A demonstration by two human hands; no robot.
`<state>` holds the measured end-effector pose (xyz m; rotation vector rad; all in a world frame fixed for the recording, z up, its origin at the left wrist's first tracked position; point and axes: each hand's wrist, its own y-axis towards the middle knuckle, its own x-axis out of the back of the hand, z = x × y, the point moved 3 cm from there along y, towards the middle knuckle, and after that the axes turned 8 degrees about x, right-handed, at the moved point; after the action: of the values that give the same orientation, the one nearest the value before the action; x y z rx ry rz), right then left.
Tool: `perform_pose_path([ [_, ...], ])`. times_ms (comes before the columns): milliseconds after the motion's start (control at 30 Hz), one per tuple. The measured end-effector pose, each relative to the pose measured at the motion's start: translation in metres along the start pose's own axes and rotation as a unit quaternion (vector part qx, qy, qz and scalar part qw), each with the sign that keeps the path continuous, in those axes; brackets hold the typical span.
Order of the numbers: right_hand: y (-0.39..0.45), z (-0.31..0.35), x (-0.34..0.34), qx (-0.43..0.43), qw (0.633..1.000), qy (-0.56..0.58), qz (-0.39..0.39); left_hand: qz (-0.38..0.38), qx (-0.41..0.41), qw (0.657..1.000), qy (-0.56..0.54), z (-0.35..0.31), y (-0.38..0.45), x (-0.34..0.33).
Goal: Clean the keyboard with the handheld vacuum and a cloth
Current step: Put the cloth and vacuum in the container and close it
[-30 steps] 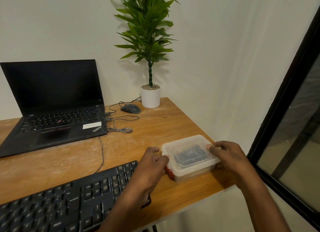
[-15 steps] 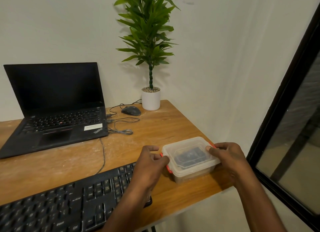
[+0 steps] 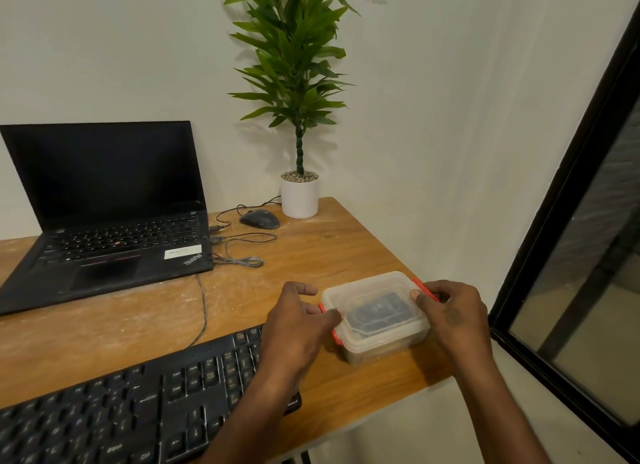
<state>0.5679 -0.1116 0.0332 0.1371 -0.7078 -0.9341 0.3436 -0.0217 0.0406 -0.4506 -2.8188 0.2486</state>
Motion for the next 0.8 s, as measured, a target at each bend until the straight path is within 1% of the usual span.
perform_pose_path([
  [100,0.000,-0.001,0.000,0.012,1.000,-0.017,-0.014,-0.009,-0.004,1.000,0.004,-0.002,0.002,-0.002],
  [200,-0.002,0.002,-0.004,0.031,0.997,-0.065,-0.031,-0.031,-0.013,0.999,0.031,-0.005,0.002,-0.004],
  [333,-0.002,0.003,-0.006,0.028,0.995,-0.083,-0.038,-0.052,-0.031,0.996,0.061,-0.007,-0.002,-0.004],
  [467,-0.004,0.004,-0.006,0.020,0.996,-0.074,-0.037,-0.065,-0.044,0.995,0.065,-0.004,-0.004,-0.004],
  [567,-0.005,0.003,-0.004,-0.001,0.998,-0.050,-0.023,-0.065,-0.052,0.994,0.074,0.001,-0.006,-0.005],
  [667,-0.006,0.002,-0.003,-0.014,1.000,-0.010,-0.011,-0.055,-0.038,0.995,0.070,0.008,-0.008,-0.007],
  [800,-0.007,0.003,-0.006,-0.026,1.000,-0.002,-0.008,-0.054,-0.028,0.997,0.046,0.011,-0.008,-0.008],
])
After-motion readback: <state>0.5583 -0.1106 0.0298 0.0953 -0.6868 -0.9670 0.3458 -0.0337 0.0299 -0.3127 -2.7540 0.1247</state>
